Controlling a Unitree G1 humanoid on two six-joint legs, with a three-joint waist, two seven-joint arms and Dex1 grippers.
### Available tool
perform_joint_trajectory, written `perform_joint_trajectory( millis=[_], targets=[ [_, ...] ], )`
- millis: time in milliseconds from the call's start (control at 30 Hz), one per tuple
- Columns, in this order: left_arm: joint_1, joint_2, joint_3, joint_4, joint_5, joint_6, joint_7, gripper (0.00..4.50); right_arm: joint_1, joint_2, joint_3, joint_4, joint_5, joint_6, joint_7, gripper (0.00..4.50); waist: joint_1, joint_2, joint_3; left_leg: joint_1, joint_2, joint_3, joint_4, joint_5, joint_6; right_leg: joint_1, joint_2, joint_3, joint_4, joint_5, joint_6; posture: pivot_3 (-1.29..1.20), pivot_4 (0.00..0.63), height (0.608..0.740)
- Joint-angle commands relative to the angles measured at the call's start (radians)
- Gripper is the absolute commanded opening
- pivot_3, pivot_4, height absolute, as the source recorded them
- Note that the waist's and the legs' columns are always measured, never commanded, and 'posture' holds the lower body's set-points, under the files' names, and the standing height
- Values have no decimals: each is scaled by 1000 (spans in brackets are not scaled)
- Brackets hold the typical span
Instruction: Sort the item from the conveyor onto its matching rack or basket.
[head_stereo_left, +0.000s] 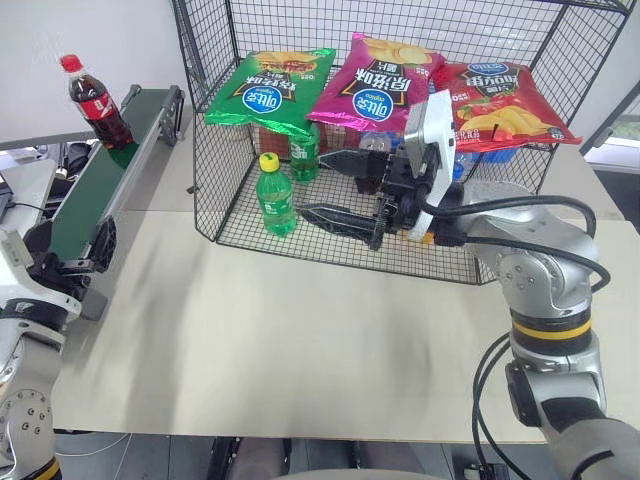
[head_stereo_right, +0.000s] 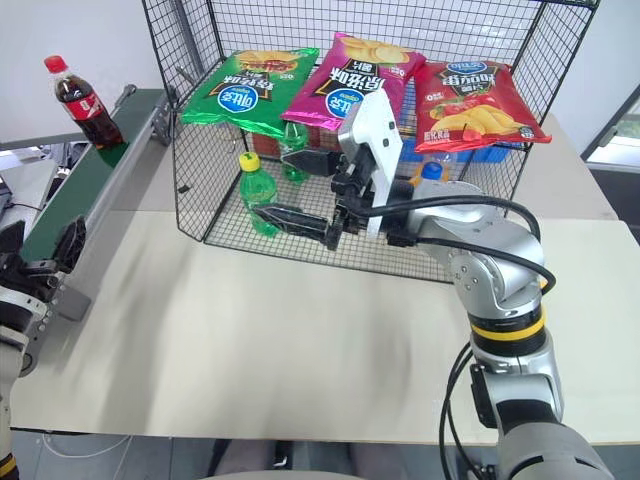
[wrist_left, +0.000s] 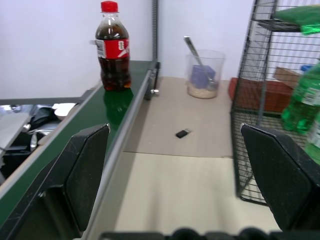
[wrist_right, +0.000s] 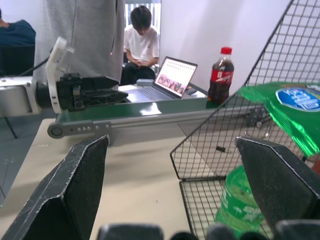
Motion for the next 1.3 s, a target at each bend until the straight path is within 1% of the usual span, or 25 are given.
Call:
perform_joint_trajectory(
  millis=[33, 267, 500, 567, 667, 767, 1067, 1300],
  targets=[
    [12, 1, 50, -3, 17, -36, 0, 4500, -45, 10, -16, -8, 26, -3, 21, 4457, -1, 0, 0, 0, 0, 0, 0, 0, 0, 0, 0, 0, 0, 0, 0, 0, 150, 740],
    [12, 3, 122, 69, 39, -70, 12, 4500, -99, 31, -34, 0, 126, 54, 66, 4457, -1, 0, 0, 0, 0, 0, 0, 0, 0, -1, -1, -1, 1, 0, 0, 0, 150, 740],
    [-10, 77, 192, 226, 48, -97, -40, 4500, -166, 61, -29, 42, 165, 45, 119, 4457, -2, 0, 0, 0, 0, -1, -1, 0, 0, -1, -4, -5, 1, 0, 0, 0, 150, 740],
    [-19, 96, 198, 272, 56, -109, -57, 4500, -179, 73, -23, 59, 155, 32, 128, 4457, -1, 0, 0, 0, 0, -1, -1, 0, 0, -2, -9, -9, 1, 0, 0, 0, 150, 740],
    [-31, 107, 192, 313, 63, -121, -79, 4500, -194, 88, -19, 80, 138, 17, 138, 4457, -1, 0, 0, 1, 0, -2, -1, 0, 0, -2, -12, -19, 1, 0, -1, 0, 150, 740],
    [-43, 109, 181, 332, 65, -128, -92, 4500, -199, 94, -18, 87, 126, 9, 143, 4457, 0, 0, 0, 0, 0, -2, -1, 0, 0, -2, -15, -21, 1, 1, -2, 0, 150, 740],
    [-86, 132, 158, 398, 69, -124, -130, 4500, -211, 101, -17, 90, 104, 4, 139, 4457, -2, 0, 0, 1, 0, -2, -3, 0, 0, -3, -16, -21, 1, 1, -2, 0, 150, 740],
    [-97, 141, 153, 452, 105, -141, -133, 4500, -216, 101, -21, 86, 103, 10, 132, 4457, -2, 0, 0, 1, 0, -2, -3, 0, 0, -3, -17, -22, 1, 1, -3, 0, 150, 740]
  ],
)
